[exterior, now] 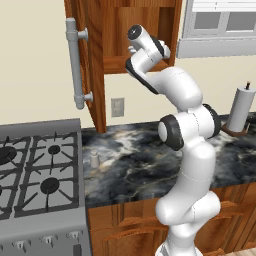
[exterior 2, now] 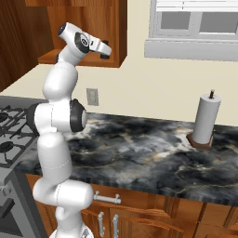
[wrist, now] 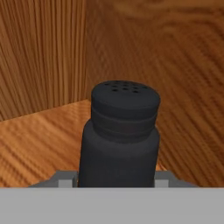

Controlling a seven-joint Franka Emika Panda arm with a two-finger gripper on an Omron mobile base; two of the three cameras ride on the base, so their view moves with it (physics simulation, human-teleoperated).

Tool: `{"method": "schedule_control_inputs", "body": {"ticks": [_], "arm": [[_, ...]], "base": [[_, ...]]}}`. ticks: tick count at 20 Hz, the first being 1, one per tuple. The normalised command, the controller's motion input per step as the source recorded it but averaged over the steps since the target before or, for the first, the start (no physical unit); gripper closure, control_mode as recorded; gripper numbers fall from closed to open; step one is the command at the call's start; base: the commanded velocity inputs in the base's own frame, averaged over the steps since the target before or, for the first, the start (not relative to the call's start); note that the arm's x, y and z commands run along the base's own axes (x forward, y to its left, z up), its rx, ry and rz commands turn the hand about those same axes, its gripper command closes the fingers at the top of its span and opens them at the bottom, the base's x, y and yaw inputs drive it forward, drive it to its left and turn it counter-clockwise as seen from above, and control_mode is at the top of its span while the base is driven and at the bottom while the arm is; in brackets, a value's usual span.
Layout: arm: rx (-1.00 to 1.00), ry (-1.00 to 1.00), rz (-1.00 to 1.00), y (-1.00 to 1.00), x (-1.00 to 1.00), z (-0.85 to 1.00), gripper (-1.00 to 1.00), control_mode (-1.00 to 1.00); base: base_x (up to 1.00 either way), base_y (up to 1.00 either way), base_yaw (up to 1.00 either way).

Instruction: Take 2 condiments from the cabinet and move them on the counter near the stove.Make sure the condiments are lined up with each other, next to each other.

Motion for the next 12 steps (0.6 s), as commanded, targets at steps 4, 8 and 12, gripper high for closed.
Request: {"method": "schedule_control_inputs", "body": {"ticks": [4, 8, 12], "arm": [[0.00, -0.02, 0.01, 0.00, -0.20, 0.00, 1.00, -1.00], [0.00, -0.12, 0.05, 0.00, -0.52, 0.00, 1.00, -1.00], [-0.01, -0.15, 0.08, 0.00, -0.54, 0.00, 1.00, -1.00]], "base": [[0.00, 0.00, 0.00], [0.00, 0.00, 0.00], [0.00, 0.00, 0.00]]}}
